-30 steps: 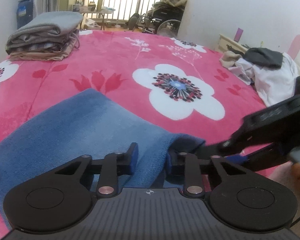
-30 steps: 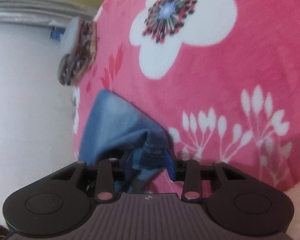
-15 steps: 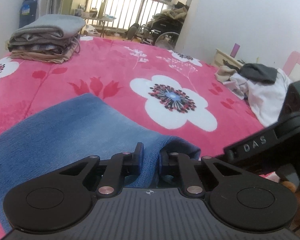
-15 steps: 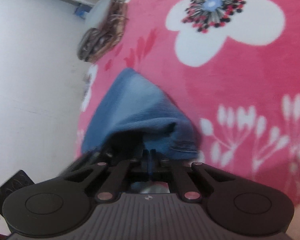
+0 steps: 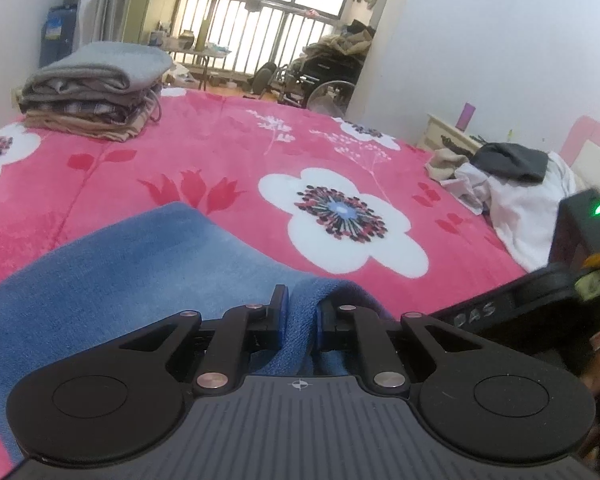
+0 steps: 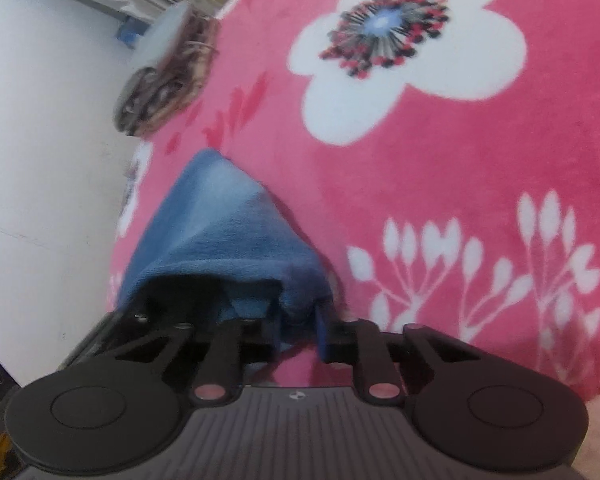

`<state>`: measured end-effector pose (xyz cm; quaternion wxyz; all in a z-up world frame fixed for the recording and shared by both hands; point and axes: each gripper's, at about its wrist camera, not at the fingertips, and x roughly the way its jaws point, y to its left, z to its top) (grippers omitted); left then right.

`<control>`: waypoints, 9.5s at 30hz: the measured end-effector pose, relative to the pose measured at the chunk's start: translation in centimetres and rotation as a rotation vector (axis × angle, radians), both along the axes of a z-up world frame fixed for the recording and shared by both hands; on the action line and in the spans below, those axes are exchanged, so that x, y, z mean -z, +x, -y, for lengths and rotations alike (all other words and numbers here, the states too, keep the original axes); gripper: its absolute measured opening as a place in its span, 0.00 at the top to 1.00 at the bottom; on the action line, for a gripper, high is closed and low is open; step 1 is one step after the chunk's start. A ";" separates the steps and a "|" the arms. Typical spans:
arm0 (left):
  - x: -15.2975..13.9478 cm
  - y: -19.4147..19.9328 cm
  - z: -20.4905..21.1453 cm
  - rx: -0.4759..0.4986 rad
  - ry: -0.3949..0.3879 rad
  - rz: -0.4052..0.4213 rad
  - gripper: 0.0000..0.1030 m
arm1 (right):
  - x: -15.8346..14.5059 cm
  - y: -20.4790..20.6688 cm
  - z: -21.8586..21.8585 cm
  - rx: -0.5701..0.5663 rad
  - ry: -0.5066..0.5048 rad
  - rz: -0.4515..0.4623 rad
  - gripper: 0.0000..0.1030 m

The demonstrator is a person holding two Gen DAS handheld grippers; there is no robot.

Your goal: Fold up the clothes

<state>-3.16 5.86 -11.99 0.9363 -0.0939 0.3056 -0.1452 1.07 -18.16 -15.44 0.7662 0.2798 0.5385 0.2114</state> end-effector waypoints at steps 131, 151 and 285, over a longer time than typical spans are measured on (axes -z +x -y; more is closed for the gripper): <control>1.2 -1.8 -4.4 -0.293 0.111 -0.222 0.51 | -4.8 -0.3 -7.3 -0.395 -0.391 0.586 0.89; 1.2 -1.6 -4.3 -0.296 0.118 -0.229 0.50 | -2.7 0.9 -8.3 -0.398 -0.437 0.489 0.88; 7.4 -4.5 -15.5 -0.317 -0.595 -0.357 0.30 | 4.4 18.1 -5.2 -0.403 0.272 -0.019 0.52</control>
